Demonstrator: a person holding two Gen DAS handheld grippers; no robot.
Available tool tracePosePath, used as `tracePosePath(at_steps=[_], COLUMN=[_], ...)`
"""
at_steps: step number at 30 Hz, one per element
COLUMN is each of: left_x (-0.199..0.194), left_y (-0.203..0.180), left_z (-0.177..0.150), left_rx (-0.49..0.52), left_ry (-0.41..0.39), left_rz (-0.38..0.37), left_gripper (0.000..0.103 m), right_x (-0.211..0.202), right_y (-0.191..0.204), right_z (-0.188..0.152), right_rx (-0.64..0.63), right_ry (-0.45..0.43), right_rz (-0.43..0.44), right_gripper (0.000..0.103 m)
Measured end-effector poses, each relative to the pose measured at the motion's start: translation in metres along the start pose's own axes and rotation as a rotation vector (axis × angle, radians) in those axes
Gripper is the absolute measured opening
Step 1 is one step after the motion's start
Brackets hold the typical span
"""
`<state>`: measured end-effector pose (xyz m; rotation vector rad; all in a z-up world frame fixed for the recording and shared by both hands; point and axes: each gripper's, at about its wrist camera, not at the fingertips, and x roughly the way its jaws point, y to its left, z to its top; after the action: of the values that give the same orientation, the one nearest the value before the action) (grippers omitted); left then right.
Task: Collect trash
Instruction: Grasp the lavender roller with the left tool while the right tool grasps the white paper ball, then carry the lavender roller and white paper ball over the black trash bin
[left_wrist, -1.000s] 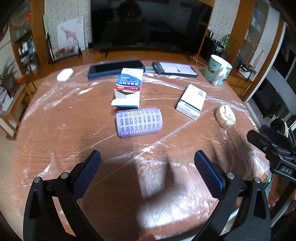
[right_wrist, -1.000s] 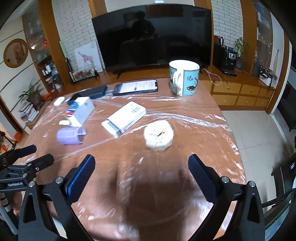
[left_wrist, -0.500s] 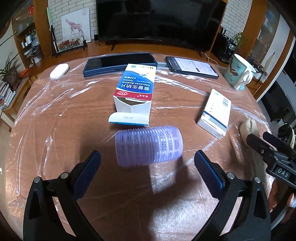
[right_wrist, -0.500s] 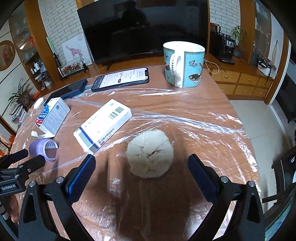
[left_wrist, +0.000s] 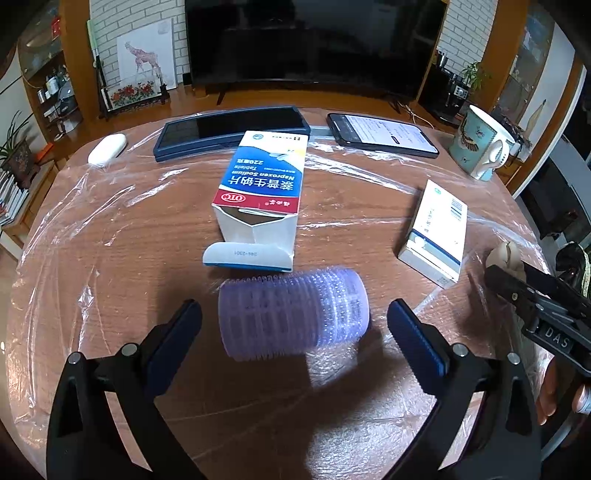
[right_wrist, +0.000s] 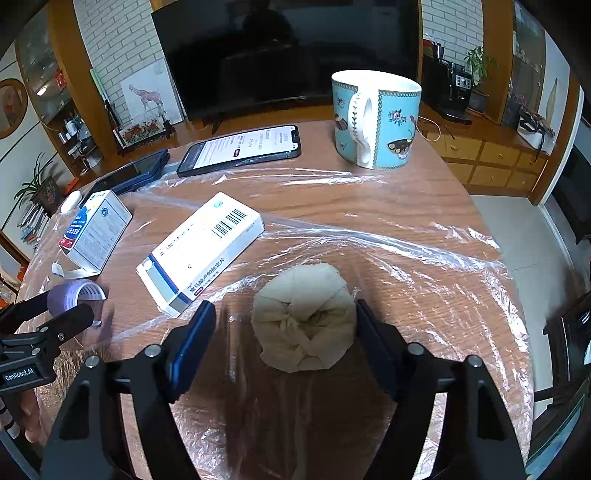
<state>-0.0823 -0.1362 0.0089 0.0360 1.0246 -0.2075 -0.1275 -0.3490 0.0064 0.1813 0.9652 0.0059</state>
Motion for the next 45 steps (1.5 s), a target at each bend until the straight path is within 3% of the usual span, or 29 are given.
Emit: tracePosePath(at_steps=[5,9,11,20,45], left_x=[0.004,0.004,0.004,-0.008,-0.049], left_y=[0.002,0.004,0.003,-0.004,0.0], left_z=[-0.002,-0.003,-0.004,-0.011,-0.029], left_rx=[-0.01,-0.01,0.004,0.066,0.044], left_ry=[0.001,-0.003,-0.006,-0.029,-0.074], left_rz=[-0.018,-0.029,-0.029,-0.004,-0.021], left_gripper=[0.082,0.075,0.075,0.075,0.075], right_x=[0.003,0.002,0.001,-0.009,-0.065], right_y=[0.003,0.006,0.004,-0.003,0.024], right_z=[-0.003,-0.004,-0.004,-0.009,-0.025], right_rx=[-0.017,-0.044,-0.042,0.006,-0.033], right_ry=[0.001,-0.004,-0.006,-0.007,-0.062], right_rz=[-0.021,-0.046,-0.046,0.014,0.137], right_gripper=[0.07,0.056,0.05,0.05,0.05])
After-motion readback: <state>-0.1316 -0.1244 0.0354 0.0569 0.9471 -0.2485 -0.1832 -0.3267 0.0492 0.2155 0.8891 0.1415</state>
